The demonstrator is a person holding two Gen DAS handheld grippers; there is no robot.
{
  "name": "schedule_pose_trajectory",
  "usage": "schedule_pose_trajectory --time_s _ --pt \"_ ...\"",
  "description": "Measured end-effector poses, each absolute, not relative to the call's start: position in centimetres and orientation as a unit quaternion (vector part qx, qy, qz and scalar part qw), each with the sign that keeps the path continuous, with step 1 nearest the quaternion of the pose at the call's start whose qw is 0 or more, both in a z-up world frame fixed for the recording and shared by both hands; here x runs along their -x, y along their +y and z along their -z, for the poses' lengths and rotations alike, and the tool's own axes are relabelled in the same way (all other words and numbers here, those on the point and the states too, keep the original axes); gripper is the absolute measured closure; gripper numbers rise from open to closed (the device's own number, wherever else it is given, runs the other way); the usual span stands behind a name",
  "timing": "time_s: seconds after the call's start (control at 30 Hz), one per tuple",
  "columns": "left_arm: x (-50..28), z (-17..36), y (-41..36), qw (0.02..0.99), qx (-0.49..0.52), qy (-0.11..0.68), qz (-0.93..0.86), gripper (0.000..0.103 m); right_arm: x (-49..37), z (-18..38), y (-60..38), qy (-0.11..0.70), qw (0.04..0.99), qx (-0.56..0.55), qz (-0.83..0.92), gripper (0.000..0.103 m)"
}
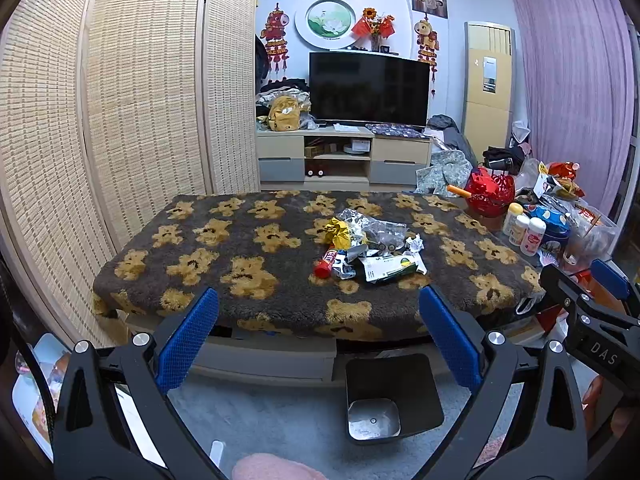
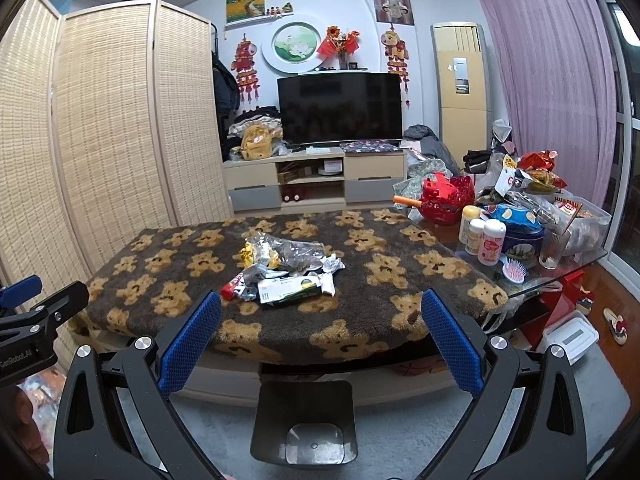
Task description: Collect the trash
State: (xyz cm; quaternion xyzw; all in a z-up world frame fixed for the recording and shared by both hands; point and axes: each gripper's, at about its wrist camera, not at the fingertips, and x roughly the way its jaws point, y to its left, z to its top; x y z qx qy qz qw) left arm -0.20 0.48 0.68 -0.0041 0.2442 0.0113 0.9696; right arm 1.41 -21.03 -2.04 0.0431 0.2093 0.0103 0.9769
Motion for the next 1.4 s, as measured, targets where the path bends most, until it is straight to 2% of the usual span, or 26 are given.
schedule_pose_trajectory --time_s 0.8,1.13,1.4 --pt "-0.5 0.3 0.6 0.968 0.010 0.250 -0.011 0.008 -1.6 2.5 -21.7 0.215 0.975 -0.054 -0.009 0.003" --pt "-3.4 2.9 1.6 0.961 0.017 0.275 -0.005 0.008 -4.5 4.5 -21.7 0.246 0.967 -0.059 -0.007 0.003" --pt "-8.7 6.0 2.6 0.949 0.001 0.315 -0.023 0.008 -9.4 8.0 -22.0 0.298 0.952 -0.074 -0.002 0.003"
